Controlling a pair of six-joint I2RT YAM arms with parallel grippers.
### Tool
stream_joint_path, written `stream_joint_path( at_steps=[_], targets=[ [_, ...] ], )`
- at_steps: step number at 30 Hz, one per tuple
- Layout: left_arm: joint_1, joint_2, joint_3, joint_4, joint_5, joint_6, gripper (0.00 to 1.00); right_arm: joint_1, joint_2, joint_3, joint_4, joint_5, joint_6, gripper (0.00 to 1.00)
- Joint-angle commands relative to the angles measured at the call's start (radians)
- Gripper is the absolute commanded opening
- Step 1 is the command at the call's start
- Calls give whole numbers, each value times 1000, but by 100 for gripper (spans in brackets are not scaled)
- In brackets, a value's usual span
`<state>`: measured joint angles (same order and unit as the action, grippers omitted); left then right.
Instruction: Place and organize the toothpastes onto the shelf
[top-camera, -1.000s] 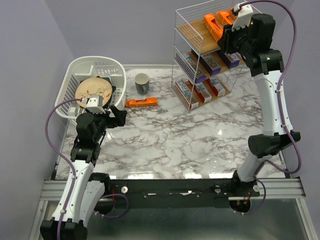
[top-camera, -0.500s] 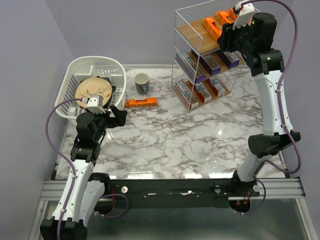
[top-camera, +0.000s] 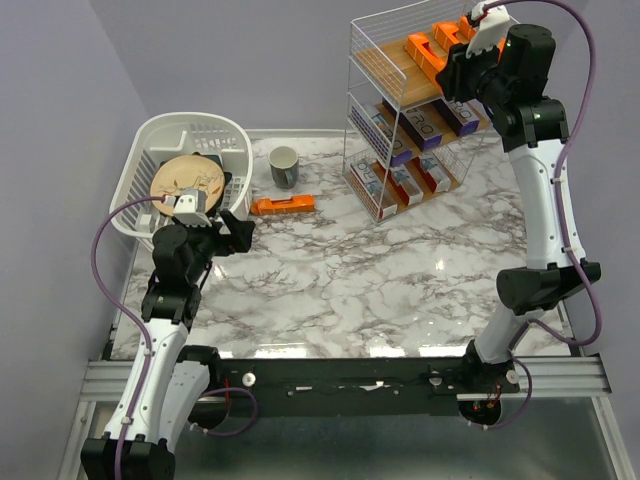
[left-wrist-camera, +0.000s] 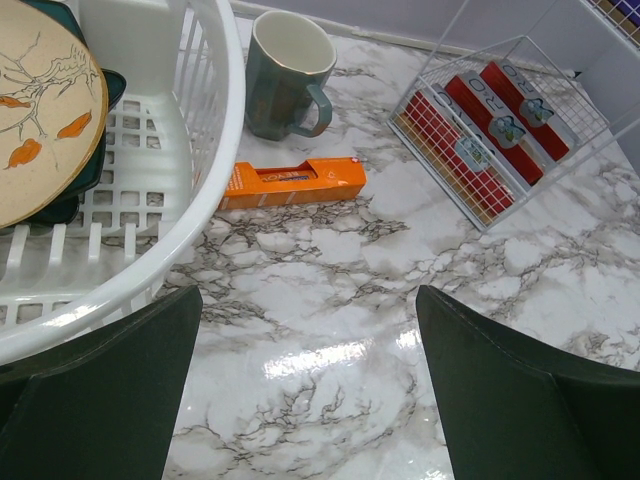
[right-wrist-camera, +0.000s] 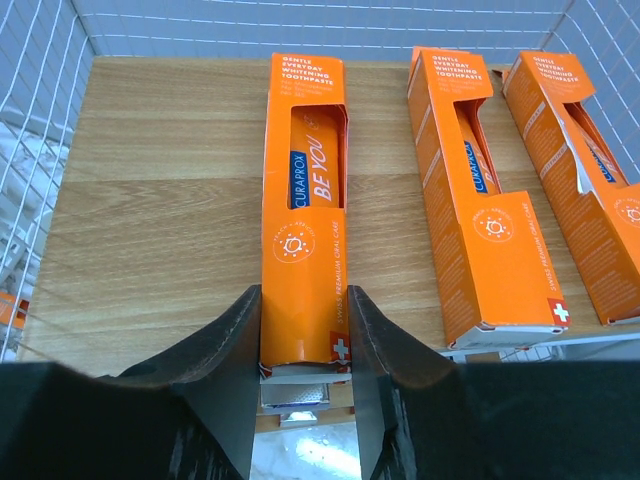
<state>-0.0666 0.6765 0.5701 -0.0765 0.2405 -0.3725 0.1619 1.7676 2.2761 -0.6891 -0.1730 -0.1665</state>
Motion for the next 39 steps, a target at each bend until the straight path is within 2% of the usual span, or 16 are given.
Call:
stream_joint_path(
  at_steps=[1, 6, 10, 13, 18, 22, 28, 32, 33, 37, 39],
  targets=[
    [5, 5, 10, 20, 25, -9, 99, -12, 24, -9, 49, -48, -31, 42],
    [5, 11, 11, 20, 29, -9, 99, -24, 27, -6, 56, -75, -45, 43],
    [5, 15, 11, 23, 31, -9, 99, -28, 7, -27, 68, -74, -48, 54],
    [5, 17, 11, 21, 36, -11, 99, -27, -26, -47, 75, -80, -45, 65],
    [5, 18, 11, 23, 40, -11, 99, -28, -140, -107, 105, -85, -19, 71],
    [5, 15, 10, 24, 45, -11, 99, -28, -293, -263, 163, -106, 22, 80],
    [5, 28, 17, 7, 43, -17, 99, -27, -597, -698, 290, -100, 165, 99],
    [-5, 31, 24, -19, 20, -17, 99, -28, -860, -984, 298, -109, 281, 100],
    [-19, 31, 24, -31, 16, -17, 99, -28, -903, -1109, 298, -121, 307, 100],
    [-90, 44, 34, -51, -46, 10, 99, -27, -1114, -1358, 247, -128, 350, 100],
    [-136, 69, 48, -84, -119, 38, 99, -27, -1227, -1432, 212, -131, 366, 100]
  ],
)
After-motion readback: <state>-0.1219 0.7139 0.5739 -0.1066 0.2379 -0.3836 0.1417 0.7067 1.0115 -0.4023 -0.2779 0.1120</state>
